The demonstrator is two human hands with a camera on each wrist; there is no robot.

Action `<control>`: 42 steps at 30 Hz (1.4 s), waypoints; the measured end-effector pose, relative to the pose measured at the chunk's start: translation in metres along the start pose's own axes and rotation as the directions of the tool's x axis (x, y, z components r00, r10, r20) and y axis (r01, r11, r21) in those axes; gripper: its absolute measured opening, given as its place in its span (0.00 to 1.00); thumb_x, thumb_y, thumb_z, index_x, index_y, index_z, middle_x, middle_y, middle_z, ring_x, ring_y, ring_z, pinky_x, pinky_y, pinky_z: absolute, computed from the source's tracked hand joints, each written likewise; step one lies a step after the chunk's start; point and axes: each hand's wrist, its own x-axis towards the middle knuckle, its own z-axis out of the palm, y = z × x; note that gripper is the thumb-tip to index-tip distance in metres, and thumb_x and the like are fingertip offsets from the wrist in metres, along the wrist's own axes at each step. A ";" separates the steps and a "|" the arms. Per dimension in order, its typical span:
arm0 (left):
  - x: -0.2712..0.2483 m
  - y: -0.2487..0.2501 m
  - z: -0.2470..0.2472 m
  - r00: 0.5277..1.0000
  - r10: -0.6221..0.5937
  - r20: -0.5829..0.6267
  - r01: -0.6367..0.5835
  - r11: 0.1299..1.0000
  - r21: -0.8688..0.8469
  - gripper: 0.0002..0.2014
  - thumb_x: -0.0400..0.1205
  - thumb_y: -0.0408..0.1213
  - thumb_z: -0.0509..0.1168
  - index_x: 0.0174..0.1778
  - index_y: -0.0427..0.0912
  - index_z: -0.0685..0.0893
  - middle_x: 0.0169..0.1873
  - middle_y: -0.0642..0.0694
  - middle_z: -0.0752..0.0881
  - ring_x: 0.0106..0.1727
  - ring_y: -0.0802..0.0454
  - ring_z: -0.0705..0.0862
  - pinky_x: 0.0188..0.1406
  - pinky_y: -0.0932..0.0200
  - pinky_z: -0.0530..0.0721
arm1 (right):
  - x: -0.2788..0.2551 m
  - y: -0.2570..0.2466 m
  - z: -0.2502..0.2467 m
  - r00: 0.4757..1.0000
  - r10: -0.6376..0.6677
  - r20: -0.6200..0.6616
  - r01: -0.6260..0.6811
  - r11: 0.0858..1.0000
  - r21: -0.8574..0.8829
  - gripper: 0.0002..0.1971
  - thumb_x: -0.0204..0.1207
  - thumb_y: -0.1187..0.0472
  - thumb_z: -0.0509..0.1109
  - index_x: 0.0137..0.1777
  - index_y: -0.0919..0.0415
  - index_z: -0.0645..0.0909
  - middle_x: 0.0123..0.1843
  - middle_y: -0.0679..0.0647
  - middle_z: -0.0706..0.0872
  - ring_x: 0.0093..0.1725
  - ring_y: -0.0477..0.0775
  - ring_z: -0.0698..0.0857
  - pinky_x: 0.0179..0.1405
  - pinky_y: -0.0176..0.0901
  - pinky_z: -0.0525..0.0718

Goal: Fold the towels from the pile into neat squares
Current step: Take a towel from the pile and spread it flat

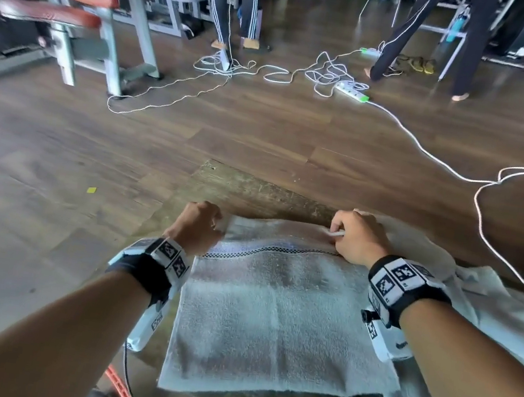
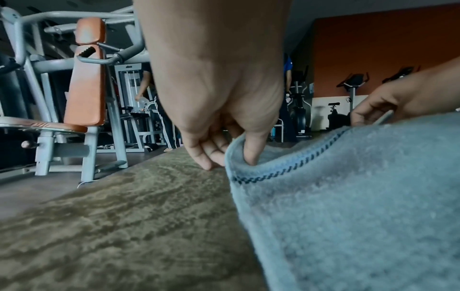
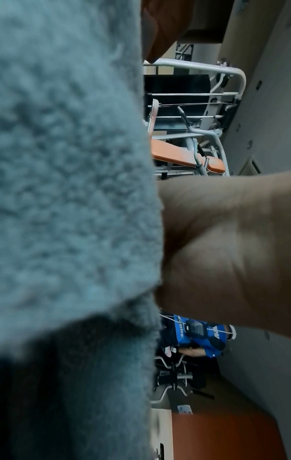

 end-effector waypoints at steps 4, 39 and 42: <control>-0.009 0.009 -0.021 0.999 -0.044 0.011 0.045 0.993 -0.108 0.05 0.77 0.33 0.72 0.38 0.40 0.82 0.31 0.52 0.78 0.30 0.59 0.75 0.15 0.75 0.68 | -0.010 -0.005 -0.022 0.995 -0.078 -0.055 0.087 0.979 0.182 0.12 0.77 0.73 0.69 0.42 0.54 0.81 0.39 0.50 0.84 0.34 0.51 0.80 0.27 0.40 0.69; -0.226 0.079 -0.208 0.969 0.150 -0.197 -0.219 0.887 -0.406 0.07 0.69 0.33 0.82 0.39 0.35 0.94 0.28 0.42 0.88 0.25 0.63 0.76 0.24 0.77 0.74 | -0.298 0.028 -0.185 0.827 -0.374 -0.421 0.485 0.853 0.195 0.07 0.81 0.58 0.73 0.42 0.49 0.82 0.34 0.43 0.82 0.33 0.41 0.78 0.37 0.37 0.78; -0.226 0.078 -0.211 0.971 0.137 -0.198 -0.204 0.906 -0.371 0.07 0.70 0.34 0.82 0.40 0.37 0.94 0.24 0.46 0.87 0.24 0.64 0.75 0.24 0.77 0.74 | -0.301 0.027 -0.187 0.839 -0.372 -0.397 0.472 0.860 0.194 0.07 0.81 0.59 0.73 0.42 0.49 0.82 0.36 0.45 0.85 0.35 0.45 0.81 0.39 0.42 0.81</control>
